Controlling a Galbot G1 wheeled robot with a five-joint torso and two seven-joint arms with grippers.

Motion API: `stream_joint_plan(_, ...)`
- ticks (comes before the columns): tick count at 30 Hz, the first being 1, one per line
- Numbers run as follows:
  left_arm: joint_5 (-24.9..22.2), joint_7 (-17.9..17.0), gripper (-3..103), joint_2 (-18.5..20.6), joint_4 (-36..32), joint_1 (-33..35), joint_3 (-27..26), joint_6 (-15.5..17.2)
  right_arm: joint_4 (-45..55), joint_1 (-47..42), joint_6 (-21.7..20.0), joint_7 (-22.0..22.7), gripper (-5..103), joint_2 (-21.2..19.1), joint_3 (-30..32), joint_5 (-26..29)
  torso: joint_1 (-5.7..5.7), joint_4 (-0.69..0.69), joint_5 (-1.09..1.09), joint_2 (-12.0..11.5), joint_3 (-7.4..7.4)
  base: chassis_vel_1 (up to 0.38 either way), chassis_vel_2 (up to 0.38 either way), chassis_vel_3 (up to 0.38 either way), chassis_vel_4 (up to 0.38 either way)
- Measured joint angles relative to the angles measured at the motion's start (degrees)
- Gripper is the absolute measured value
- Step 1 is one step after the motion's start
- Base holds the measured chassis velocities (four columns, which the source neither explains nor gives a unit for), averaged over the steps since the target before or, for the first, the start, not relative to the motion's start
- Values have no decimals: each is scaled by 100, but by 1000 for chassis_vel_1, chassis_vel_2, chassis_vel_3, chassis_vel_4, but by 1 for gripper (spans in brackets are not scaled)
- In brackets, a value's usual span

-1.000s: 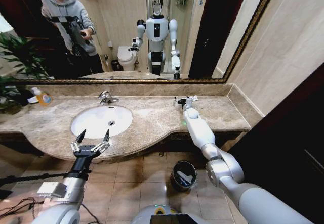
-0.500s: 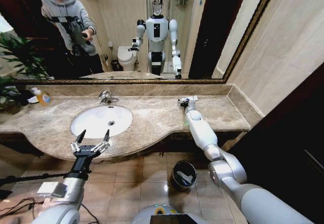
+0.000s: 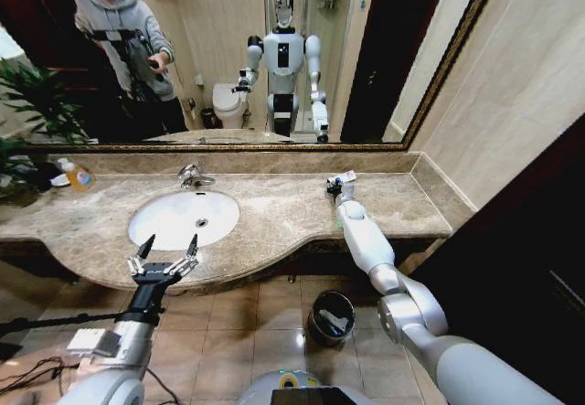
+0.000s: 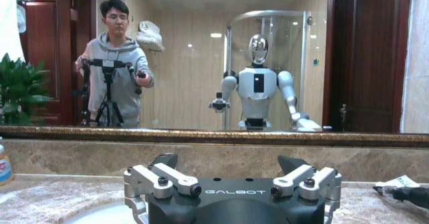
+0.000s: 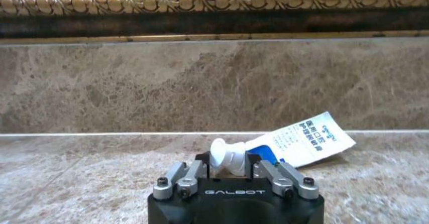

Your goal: Pick up the trash from the sink and place it in the trash bin.

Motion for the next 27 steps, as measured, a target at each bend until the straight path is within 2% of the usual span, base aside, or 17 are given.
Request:
stream_joint_plan(5,0,0,100,0,0,0,0,0,413,-242,-145,-43,30,-170,-58,269,0,0,1,0,0,0,0,0,0)
stream_joint_plan(14,0,0,100,0,0,0,0,0,2148,-1069,-341,-171,30,-689,-144,723,1,-1,1,0,0,0,0,0,0)
stream_joint_plan(23,0,1,100,0,0,0,0,0,3955,-2093,-224,-171,30,-1358,-65,669,1,-1,2,0,0,0,0,0,0)
stream_joint_plan(26,0,0,100,0,0,0,-1,0,4373,-2457,-122,-142,30,-1467,25,477,0,0,0,0,0,0,0,0,0)
stream_joint_plan(27,0,-1,100,-1,0,0,-1,0,4633,-2777,93,-155,30,-1524,111,172,0,0,1,0,0,0,0,0,0)
